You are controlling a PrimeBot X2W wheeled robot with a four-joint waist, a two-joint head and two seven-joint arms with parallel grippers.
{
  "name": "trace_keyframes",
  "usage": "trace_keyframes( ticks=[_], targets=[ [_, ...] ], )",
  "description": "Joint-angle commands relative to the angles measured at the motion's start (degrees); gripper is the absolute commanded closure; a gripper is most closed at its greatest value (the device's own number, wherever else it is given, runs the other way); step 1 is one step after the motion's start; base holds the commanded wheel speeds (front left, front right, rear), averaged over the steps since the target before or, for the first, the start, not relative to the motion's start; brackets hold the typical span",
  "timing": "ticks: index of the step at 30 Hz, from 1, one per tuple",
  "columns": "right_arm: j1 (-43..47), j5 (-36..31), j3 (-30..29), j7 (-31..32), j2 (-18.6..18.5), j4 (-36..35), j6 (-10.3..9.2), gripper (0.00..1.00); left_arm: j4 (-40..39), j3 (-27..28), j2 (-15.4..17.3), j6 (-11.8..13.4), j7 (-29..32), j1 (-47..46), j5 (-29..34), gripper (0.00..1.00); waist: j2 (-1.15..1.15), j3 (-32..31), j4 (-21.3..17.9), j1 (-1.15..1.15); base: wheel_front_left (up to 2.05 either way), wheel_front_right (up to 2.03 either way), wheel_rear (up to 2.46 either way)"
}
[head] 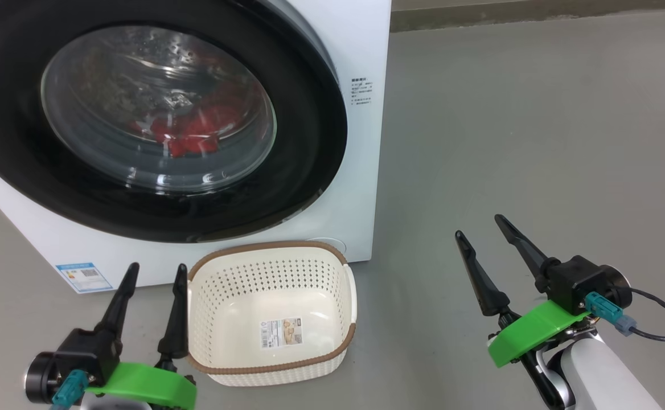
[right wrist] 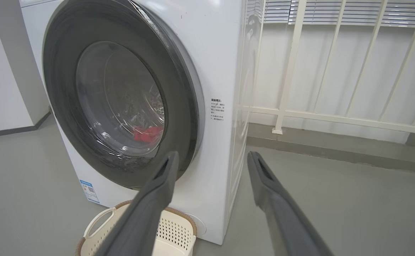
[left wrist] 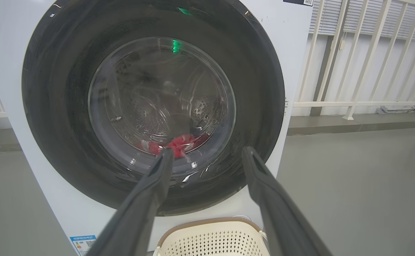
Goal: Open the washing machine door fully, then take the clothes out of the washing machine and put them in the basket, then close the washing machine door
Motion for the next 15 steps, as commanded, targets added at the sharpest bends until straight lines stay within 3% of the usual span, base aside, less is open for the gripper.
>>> trace_keyframes(
  ticks=[1,10,11,12,14,15],
  targets=[
    [-2.4,-0.7,1.1,-0.8,-0.3,-1.5,-0.04,0.00,-1.4,1.9,0.7,-0.3,-0.7,-2.1,0.3,0.00,0.00,0.0,-0.1,0.00,0.00,0.00,0.00],
    [-2.1,-0.8,1.1,-0.8,-0.6,-1.6,-0.04,0.00,-1.5,1.6,0.7,-0.1,-0.7,-1.6,-0.2,0.00,0.00,-0.4,-0.1,0.00,0.00,0.00,0.00],
    [-2.1,-0.4,1.1,-0.8,-0.5,-1.6,-0.04,0.16,-1.6,1.4,0.7,0.0,-0.7,-1.5,-0.3,0.00,0.00,-0.4,0.0,0.00,0.00,0.00,0.00],
    [-2.0,0.3,1.1,-0.8,-0.4,-1.5,-0.04,0.53,-1.6,1.3,0.7,0.1,-0.7,-1.5,-0.3,0.00,0.00,-0.4,0.0,0.00,0.00,0.00,0.00],
    [-2.0,2.1,1.2,-0.8,-0.3,-1.2,-0.04,0.77,-1.6,0.9,0.7,0.2,-0.7,-1.4,0.0,0.00,0.00,-0.3,0.2,0.00,0.00,0.00,0.00],
    [-2.1,3.2,1.3,-0.8,-0.2,-1.1,-0.04,0.96,-1.7,0.7,0.7,0.2,-0.7,-1.5,0.2,0.00,0.00,-0.2,0.4,0.00,0.00,0.00,0.00]
  ],
)
